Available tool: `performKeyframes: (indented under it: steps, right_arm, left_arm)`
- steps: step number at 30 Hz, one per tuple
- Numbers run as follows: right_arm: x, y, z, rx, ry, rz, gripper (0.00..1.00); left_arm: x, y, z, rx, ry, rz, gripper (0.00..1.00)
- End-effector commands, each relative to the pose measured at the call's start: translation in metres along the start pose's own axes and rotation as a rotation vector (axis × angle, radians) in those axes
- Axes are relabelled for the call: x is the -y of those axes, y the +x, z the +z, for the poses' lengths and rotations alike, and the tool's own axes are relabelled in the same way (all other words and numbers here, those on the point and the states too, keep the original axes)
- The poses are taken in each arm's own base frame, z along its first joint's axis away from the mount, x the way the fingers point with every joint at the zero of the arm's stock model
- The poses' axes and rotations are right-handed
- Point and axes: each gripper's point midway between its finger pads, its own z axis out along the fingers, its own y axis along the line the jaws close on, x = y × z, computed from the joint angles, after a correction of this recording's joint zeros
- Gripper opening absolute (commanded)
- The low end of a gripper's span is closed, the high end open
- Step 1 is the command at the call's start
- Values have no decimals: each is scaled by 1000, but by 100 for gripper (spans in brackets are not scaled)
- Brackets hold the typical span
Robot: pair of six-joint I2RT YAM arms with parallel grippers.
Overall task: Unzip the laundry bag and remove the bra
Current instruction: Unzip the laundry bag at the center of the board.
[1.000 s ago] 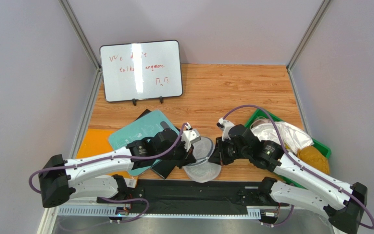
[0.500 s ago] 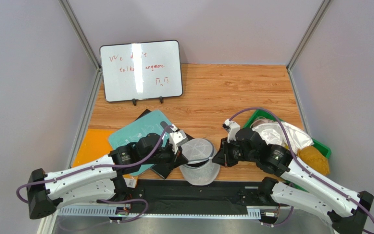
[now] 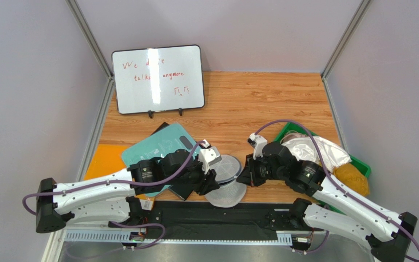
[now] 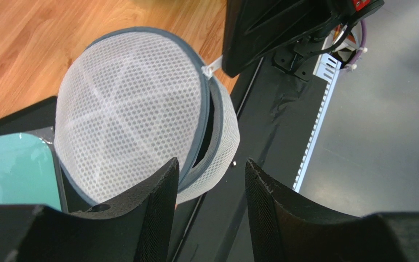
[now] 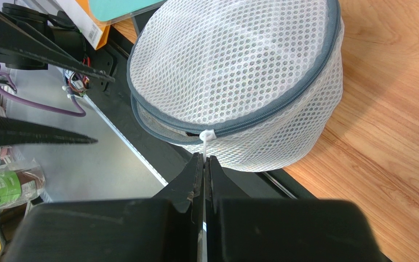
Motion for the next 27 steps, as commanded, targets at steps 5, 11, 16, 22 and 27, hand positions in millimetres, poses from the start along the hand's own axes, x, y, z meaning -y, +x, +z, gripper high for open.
performKeyframes:
  steps: [5,11,16,22,27]
  right_arm:
    - [-23,-16,-4,44,-75,-36,0]
    - [-25,-13,-1,33,-81,-41,0]
    - [-27,-15,0,34,-86,-46,0]
    - [-26,-13,1,30,-87,-47,0]
    - [-24,-13,0,32,-79,-51,0]
  left_arm:
    - [13,-25,29,34,10,48,55]
    - [12,-25,43,29,4,57,55]
    - [8,-20,49,19,-13,56,54]
    - [4,-15,54,18,-26,47,28]
    - [2,-11,56,5,-32,44,9]
